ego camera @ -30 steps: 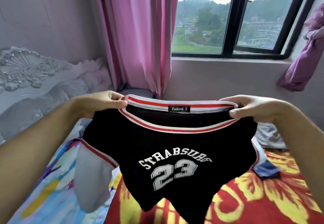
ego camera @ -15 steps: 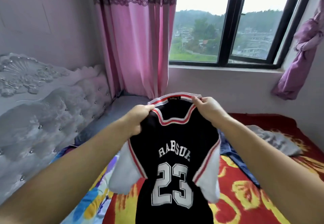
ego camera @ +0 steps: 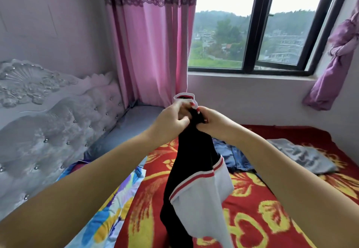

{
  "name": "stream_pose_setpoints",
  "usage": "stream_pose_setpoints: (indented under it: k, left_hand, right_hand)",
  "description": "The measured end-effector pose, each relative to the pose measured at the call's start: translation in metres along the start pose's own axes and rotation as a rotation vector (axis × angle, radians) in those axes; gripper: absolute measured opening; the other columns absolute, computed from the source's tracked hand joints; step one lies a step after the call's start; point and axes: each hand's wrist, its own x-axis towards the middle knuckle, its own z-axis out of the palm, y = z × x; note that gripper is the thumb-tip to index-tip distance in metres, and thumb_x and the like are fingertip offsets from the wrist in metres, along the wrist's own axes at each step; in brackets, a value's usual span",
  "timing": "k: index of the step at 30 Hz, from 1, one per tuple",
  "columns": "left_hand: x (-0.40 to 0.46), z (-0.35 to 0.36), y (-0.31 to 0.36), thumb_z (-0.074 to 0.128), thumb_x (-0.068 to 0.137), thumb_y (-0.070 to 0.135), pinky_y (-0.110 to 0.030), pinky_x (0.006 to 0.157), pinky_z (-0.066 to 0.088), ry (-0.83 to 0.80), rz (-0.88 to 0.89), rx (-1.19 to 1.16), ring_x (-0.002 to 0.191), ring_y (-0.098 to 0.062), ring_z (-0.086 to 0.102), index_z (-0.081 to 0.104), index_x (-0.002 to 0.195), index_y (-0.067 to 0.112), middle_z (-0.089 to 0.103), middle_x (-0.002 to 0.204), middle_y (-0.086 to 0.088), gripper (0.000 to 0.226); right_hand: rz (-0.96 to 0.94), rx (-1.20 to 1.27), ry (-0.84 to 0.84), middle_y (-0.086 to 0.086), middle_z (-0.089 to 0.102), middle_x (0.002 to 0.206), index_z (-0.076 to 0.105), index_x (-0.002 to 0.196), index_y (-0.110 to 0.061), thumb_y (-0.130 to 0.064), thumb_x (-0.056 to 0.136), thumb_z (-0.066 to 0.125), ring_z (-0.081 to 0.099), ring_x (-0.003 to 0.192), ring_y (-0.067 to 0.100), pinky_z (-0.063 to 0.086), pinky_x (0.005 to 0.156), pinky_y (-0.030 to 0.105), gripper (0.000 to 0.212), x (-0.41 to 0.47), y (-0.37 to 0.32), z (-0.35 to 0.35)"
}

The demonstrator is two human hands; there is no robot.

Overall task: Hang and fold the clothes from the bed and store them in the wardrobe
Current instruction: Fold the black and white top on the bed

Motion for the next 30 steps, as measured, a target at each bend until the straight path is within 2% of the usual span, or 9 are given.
stream_pose_setpoints:
  k: [2,5,8,11,15,19,24,27,30]
  left_hand:
    - [0.005,-0.001,-0.003,0.066,0.082,0.007,-0.041,0.114,0.028,0.13,0.299,0.516,0.134,-0.026,0.04,0.045,0.141,0.013,0.044,0.143,-0.01,0.063]
    - [0.02,-0.014,-0.005,0.072,0.083,0.025,-0.042,0.119,-0.002,-0.154,0.317,0.647,0.145,-0.016,0.021,0.044,0.141,0.019,0.035,0.152,-0.002,0.064]
    - [0.032,-0.027,-0.01,0.075,0.083,0.027,-0.032,0.095,0.039,-0.347,0.117,0.354,0.083,-0.003,0.054,0.062,0.101,0.017,0.059,0.086,0.007,0.024]
    - [0.033,-0.026,-0.024,0.075,0.083,0.026,-0.023,0.057,0.033,-0.333,0.009,0.193,0.056,-0.009,0.036,0.054,0.076,-0.001,0.041,0.061,0.002,0.035]
    - [0.034,-0.027,-0.029,0.074,0.083,0.035,-0.021,0.054,0.034,-0.39,-0.057,0.05,0.058,-0.012,0.039,0.057,0.08,-0.004,0.041,0.064,-0.003,0.043]
    - [0.047,-0.045,-0.014,0.073,0.072,0.053,-0.014,0.053,0.043,-0.492,-0.073,0.076,0.054,-0.004,0.052,0.067,0.072,0.021,0.054,0.06,0.009,0.032]
    - [0.058,-0.077,-0.004,0.075,0.072,0.057,-0.015,0.049,0.041,-0.502,-0.088,0.095,0.05,-0.006,0.047,0.064,0.075,0.015,0.048,0.059,0.007,0.043]
    - [0.061,-0.095,-0.004,0.074,0.068,0.063,-0.018,0.061,0.046,-0.536,-0.117,0.178,0.061,-0.006,0.056,0.069,0.083,0.021,0.057,0.067,0.007,0.045]
    - [0.059,-0.115,-0.014,0.069,0.065,0.064,-0.02,0.083,0.041,-0.549,-0.197,0.349,0.083,0.016,0.06,0.072,0.09,0.038,0.067,0.082,0.028,0.035]
  right_hand:
    - [0.012,0.005,-0.028,0.006,0.052,0.077,0.059,0.102,-0.002,0.013,0.083,0.042,0.047,0.069,0.013,0.037,0.062,0.028,0.029,0.001,-0.001,-0.005]
    - [-0.041,-0.012,-0.057,-0.003,0.055,0.073,0.059,0.09,-0.023,0.013,0.083,0.043,0.047,0.061,0.004,0.038,0.059,0.023,0.04,0.0,-0.002,-0.006]
    - [-0.014,0.157,-0.048,0.004,0.065,0.09,0.06,0.11,-0.024,0.009,0.087,0.049,0.058,0.078,0.015,0.048,0.073,0.032,0.042,-0.006,0.006,-0.003]
    - [0.014,0.321,0.004,0.001,0.069,0.092,0.058,0.114,-0.025,0.006,0.09,0.051,0.062,0.082,0.019,0.05,0.08,0.037,0.04,-0.016,0.02,0.004]
    - [0.064,0.464,-0.005,0.006,0.066,0.098,0.056,0.116,-0.018,0.005,0.091,0.058,0.06,0.09,0.019,0.049,0.084,0.038,0.034,-0.032,0.045,0.017]
    - [0.154,0.208,-0.126,0.003,0.058,0.094,0.06,0.109,-0.004,0.0,0.089,0.063,0.053,0.087,0.011,0.043,0.081,0.03,0.021,-0.044,0.076,0.03]
    - [0.361,0.193,-0.199,0.012,0.069,0.109,0.064,0.112,-0.005,-0.015,0.091,0.066,0.066,0.099,0.024,0.052,0.09,0.038,0.023,-0.062,0.116,0.054]
    - [0.375,0.289,-0.15,0.014,0.07,0.108,0.066,0.109,-0.006,-0.021,0.092,0.066,0.067,0.099,0.028,0.052,0.09,0.042,0.022,-0.064,0.129,0.063]
    - [0.346,0.276,-0.122,0.011,0.07,0.101,0.065,0.105,-0.009,-0.019,0.093,0.064,0.066,0.089,0.023,0.052,0.086,0.042,0.016,-0.059,0.135,0.054]
